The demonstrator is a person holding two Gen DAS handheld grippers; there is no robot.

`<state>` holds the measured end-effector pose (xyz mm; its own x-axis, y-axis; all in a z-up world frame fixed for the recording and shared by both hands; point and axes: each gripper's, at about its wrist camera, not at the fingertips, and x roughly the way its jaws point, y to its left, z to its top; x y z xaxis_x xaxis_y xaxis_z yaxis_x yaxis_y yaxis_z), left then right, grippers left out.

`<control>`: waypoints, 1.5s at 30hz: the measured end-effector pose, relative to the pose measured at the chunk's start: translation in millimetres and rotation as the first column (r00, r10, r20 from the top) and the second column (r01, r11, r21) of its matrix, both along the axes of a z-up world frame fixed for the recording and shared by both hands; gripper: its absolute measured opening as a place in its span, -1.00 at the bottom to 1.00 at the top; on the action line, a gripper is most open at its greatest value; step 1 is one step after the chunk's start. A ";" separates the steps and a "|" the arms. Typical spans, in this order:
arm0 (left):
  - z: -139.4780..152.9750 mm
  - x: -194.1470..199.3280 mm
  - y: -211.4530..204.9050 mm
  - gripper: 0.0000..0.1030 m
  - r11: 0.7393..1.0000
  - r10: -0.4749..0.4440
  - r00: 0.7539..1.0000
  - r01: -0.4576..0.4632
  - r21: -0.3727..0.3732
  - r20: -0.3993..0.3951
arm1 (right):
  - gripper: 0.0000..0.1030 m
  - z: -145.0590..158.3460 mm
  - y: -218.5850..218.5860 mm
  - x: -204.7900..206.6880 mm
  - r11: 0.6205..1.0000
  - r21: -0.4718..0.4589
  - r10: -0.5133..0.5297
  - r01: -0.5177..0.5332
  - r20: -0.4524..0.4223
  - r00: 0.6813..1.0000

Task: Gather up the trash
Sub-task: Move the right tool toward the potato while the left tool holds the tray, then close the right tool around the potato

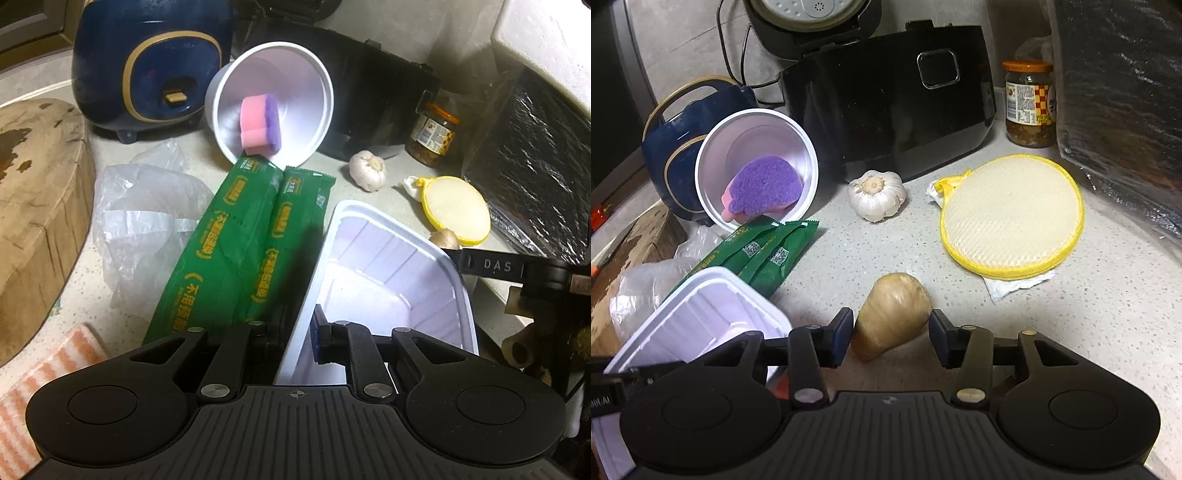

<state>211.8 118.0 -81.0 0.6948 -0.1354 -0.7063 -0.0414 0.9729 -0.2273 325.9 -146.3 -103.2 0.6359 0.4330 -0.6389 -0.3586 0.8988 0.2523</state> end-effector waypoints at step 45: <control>11.8 -14.1 41.7 -0.72 0.987 0.128 0.990 -0.122 -0.102 0.058 | -0.42 -4.0 23.3 -38.2 0.978 -0.210 0.031 -0.005 0.119 0.992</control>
<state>197.7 159.6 -69.2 0.7537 -0.1111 -0.6477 -0.1436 0.9339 -0.3274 287.7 -123.1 -107.2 0.7073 0.3100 -0.6352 -0.3916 0.9200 0.0129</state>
